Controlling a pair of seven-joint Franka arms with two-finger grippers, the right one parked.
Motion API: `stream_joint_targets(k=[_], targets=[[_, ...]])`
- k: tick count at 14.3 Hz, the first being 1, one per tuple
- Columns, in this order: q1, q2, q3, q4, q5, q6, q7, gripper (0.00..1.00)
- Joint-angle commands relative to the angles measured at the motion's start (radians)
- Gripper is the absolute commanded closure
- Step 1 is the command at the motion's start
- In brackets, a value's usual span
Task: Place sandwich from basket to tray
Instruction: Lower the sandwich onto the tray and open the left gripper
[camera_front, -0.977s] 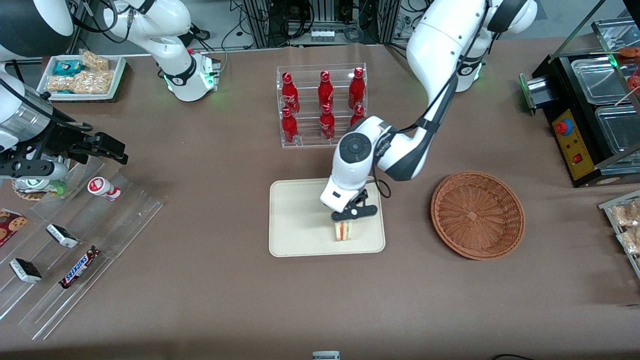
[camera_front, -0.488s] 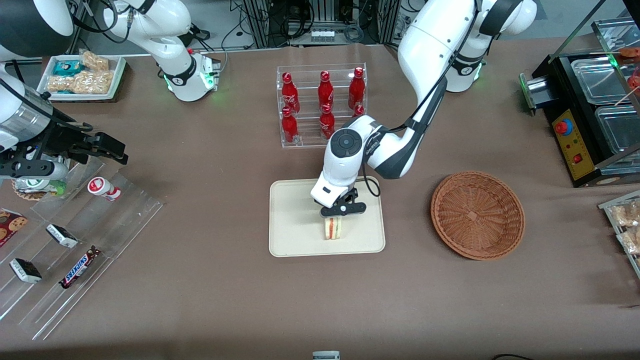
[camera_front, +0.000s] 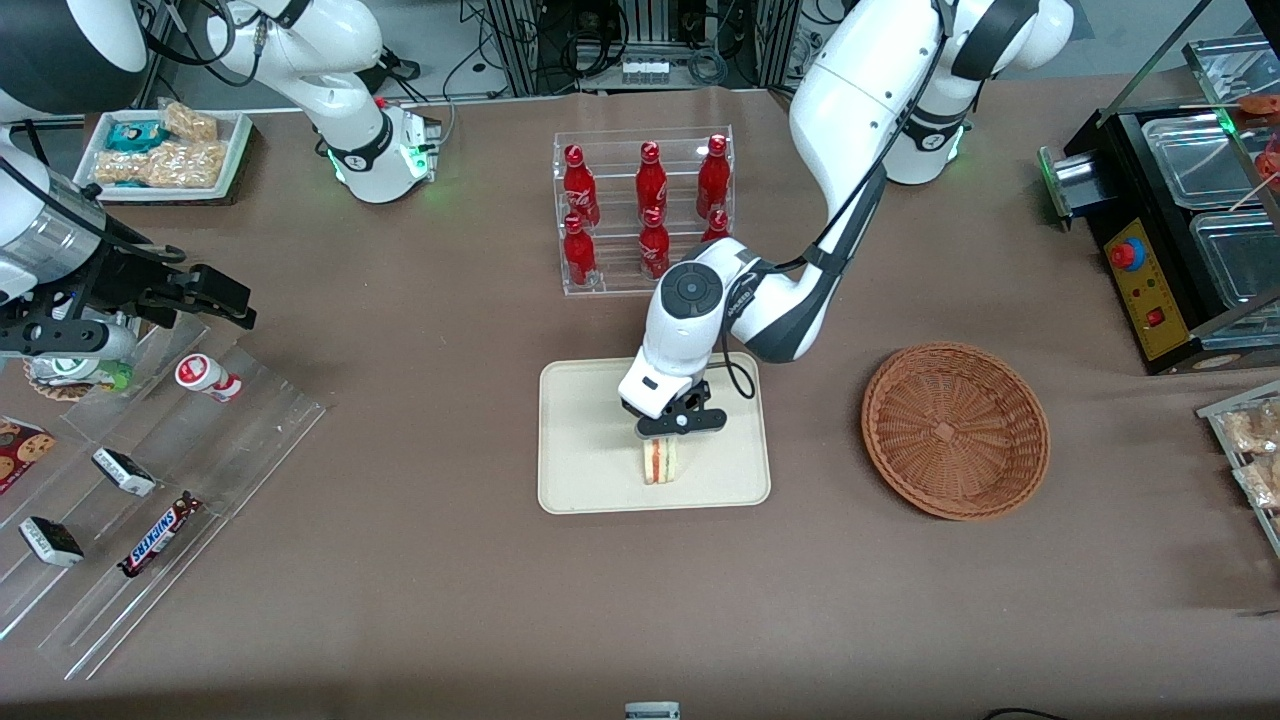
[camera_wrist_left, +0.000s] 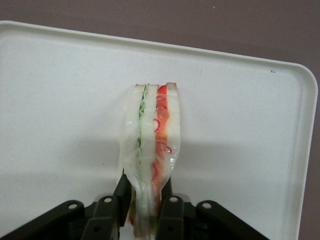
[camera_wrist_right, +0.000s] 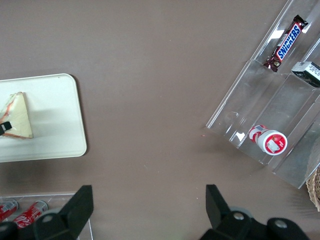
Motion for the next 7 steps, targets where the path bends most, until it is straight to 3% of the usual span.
stream_joint_targets(k=[1,7], targets=[[-0.005,-0.037,0.006,0.02,-0.014,-0.014,-0.011,0.0],[0.014,-0.222,0.015,0.023,-0.003,-0.23,-0.012,0.0]])
